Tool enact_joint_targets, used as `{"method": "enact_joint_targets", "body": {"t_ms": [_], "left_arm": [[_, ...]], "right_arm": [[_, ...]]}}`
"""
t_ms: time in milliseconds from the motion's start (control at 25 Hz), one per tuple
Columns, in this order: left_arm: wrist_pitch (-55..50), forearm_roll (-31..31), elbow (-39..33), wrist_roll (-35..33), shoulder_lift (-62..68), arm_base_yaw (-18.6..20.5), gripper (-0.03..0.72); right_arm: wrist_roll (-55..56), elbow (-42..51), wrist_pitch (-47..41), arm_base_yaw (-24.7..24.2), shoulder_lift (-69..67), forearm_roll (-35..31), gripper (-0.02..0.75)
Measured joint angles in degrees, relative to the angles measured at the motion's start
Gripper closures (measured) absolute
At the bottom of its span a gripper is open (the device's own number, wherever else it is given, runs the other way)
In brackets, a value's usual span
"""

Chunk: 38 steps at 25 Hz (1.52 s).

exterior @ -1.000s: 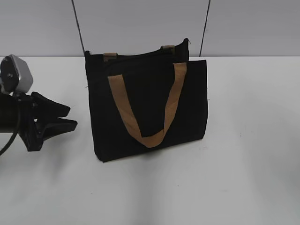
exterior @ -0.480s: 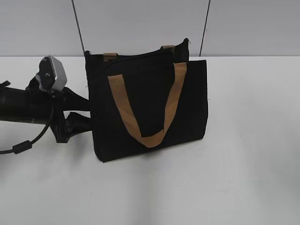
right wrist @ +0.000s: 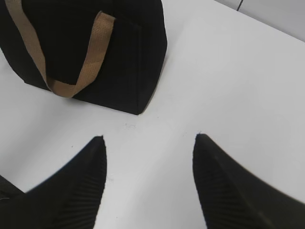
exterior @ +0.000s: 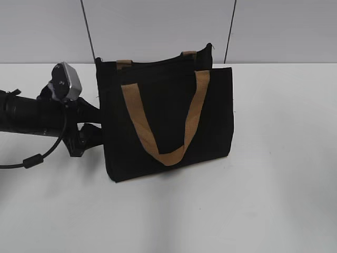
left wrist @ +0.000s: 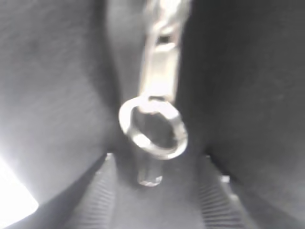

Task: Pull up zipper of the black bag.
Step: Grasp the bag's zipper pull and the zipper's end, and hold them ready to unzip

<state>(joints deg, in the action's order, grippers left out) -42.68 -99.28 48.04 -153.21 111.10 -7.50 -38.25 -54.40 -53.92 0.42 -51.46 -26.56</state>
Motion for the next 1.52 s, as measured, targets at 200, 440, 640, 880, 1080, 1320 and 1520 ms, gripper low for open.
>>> {"method": "enact_joint_targets", "body": {"t_ms": [200, 440, 640, 880, 1080, 1320, 1520], "left_arm": [[-0.1, 0.0, 0.1, 0.0, 0.3, -0.7, 0.278], [-0.1, 0.0, 0.1, 0.0, 0.3, -1.3, 0.477], [0.7, 0.0, 0.1, 2.2, 0.3, -1.3, 0.615], [6.6, 0.0, 0.1, 8.1, -2.5, -1.3, 0.615], [10.1, 0.0, 0.1, 9.4, -9.4, -1.2, 0.615], [10.9, 0.0, 0.0, 13.1, -16.5, -1.2, 0.615], [11.0, 2.6, -1.4, 15.7, -21.2, -1.2, 0.615]], "right_arm": [[0.0, 0.0, 0.0, 0.0, 0.0, 0.0, 0.288], [0.0, 0.0, 0.0, 0.0, 0.0, 0.0, 0.288], [0.0, 0.0, 0.0, 0.0, 0.0, 0.0, 0.288], [0.0, 0.0, 1.4, 0.0, 0.0, -0.1, 0.288], [0.0, -3.3, 2.9, 0.0, 0.0, -0.9, 0.288], [0.0, -9.5, 2.9, 0.6, -2.7, -2.0, 0.288], [0.4, -12.5, 3.0, 6.9, -9.5, -2.0, 0.288]]}}
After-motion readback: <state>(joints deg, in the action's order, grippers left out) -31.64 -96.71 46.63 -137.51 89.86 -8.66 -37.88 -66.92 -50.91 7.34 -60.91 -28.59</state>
